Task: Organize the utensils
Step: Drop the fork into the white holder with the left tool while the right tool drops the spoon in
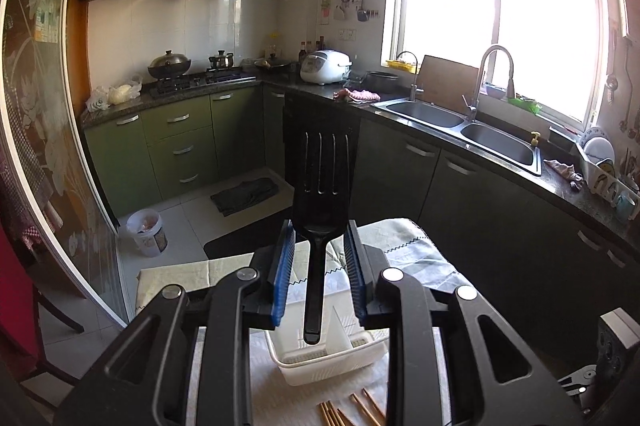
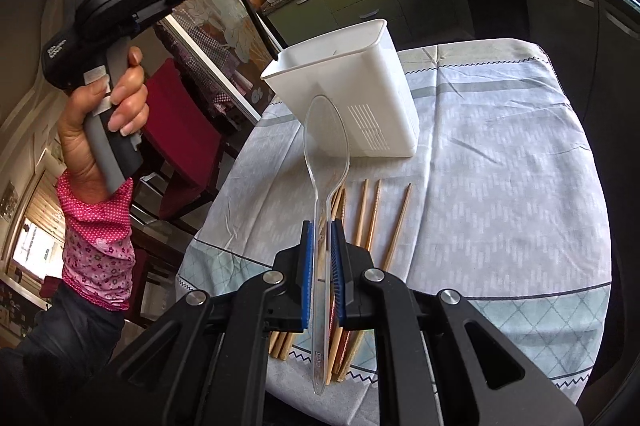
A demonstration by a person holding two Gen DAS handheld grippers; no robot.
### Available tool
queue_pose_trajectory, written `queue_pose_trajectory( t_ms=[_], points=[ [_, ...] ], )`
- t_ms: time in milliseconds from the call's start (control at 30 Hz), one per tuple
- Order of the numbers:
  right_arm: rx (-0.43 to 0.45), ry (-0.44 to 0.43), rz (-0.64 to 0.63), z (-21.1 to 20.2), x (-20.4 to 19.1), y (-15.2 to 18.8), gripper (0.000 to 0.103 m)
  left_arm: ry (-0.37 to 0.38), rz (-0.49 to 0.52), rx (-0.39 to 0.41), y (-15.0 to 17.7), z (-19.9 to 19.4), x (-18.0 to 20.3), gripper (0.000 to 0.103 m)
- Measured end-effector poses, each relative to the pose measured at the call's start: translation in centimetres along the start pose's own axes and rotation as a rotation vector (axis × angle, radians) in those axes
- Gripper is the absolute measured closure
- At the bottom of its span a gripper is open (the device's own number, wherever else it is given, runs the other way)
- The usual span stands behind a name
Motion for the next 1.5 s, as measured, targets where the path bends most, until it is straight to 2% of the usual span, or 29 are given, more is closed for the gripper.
queue_pose_trajectory(
  t_ms=[200, 300, 433, 567, 633, 767, 867, 967, 1067, 1267, 1500],
  points=[
    [0.047, -0.013, -0.036, -0.7, -0.9, -1.5, 0.093, -0.019, 0.007, -0.073, 3.6, 3.0, -0.1, 0.078],
    [0.082, -0.014, -0.063, -0.8, -1.9, -3.2, 0.093, -0.015, 0.01, -0.094, 4.5, 3.4, -0.3, 0.07],
    [0.146, -0.023, -0.093, -0.9, -3.0, -6.4, 0.093, -0.01, 0.007, -0.101, 5.5, 2.9, -1.0, 0.065],
    [0.269, 0.003, -0.152, -1.5, -4.5, -11.1, 0.093, -0.001, -0.027, -0.102, 6.3, 1.4, -2.6, 0.065],
    [0.358, 0.03, -0.198, -2.0, -5.4, -13.6, 0.093, -0.004, -0.041, -0.1, 7.0, 0.4, -3.3, 0.063],
    [0.528, 0.141, -0.292, -2.0, -6.4, -17.6, 0.093, -0.004, -0.04, -0.112, 8.9, -1.0, -4.5, 0.063],
    [0.571, 0.241, -0.346, 0.1, -5.7, -19.4, 0.093, 0.001, -0.045, -0.135, 10.1, -1.6, -5.5, 0.063],
    [0.58, 0.308, -0.372, 2.6, -4.1, -19.8, 0.093, -0.001, -0.048, -0.144, 10.7, -2.0, -6.5, 0.063],
    [0.575, 0.343, -0.378, 4.8, -2.2, -18.7, 0.093, -0.002, -0.051, -0.151, 11.2, -2.2, -7.3, 0.063],
    [0.577, 0.372, -0.401, 6.5, -0.6, -15.4, 0.093, 0.011, -0.046, -0.172, 12.0, -2.0, -7.5, 0.063],
    [0.512, 0.376, -0.397, 8.0, 0.6, -12.7, 0.09, 0.024, -0.025, -0.191, 12.5, -1.8, -6.3, 0.063]
  ],
)
Point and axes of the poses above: each gripper's, at about its wrist camera, not at the fingertips, and z roughly the way its jaws point, x to its right, y to its underside, the point moved 5 cm from there along z, roughly the way its jaws point, and after that the axes turned 14 degrees about -y, right-handed, at the moved point
